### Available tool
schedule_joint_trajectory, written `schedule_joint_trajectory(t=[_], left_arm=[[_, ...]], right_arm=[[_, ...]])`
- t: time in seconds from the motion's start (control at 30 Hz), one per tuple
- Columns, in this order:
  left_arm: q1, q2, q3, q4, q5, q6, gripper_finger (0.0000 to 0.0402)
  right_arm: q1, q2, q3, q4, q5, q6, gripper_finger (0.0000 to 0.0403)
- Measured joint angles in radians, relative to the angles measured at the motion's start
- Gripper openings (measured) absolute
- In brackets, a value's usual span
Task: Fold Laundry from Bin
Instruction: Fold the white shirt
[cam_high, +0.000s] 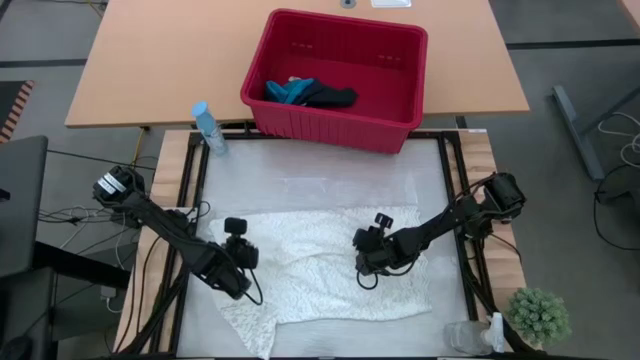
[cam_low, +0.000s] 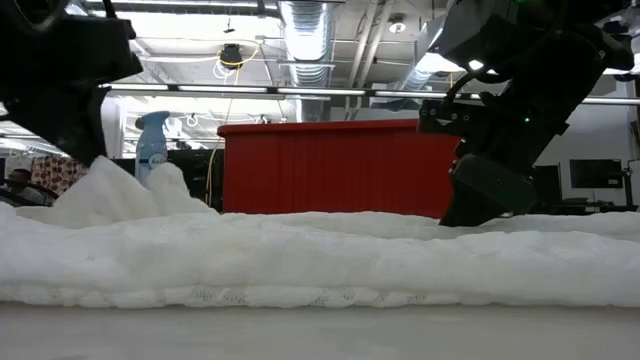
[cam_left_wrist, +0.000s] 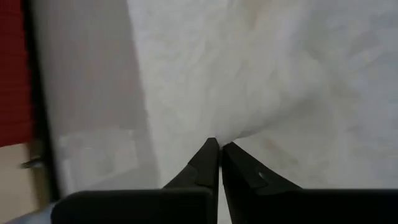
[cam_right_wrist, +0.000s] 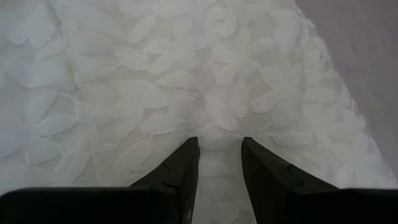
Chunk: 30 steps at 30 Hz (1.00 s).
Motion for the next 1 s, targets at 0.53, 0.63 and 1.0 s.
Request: schedule_joint_trajectory(t=[0.53, 0.63, 1.0], left_arm=[[0.081, 0.0, 0.0, -0.107, -0.059, 0.011, 0.0], [0.083, 0.0, 0.0, -0.088, -0.06, 0.013, 0.0], [0.084, 0.0, 0.0, -0.08, -0.029, -0.014, 0.0]], right_arm=[[0.0, 0.0, 0.0, 0.027, -0.011, 0.001, 0.0148], [0.0, 0.001, 0.001, 0.077, -0.016, -0.008, 0.0148], [-0.027, -0.006, 0.092, 0.245, -0.01, -0.055, 0.0148]])
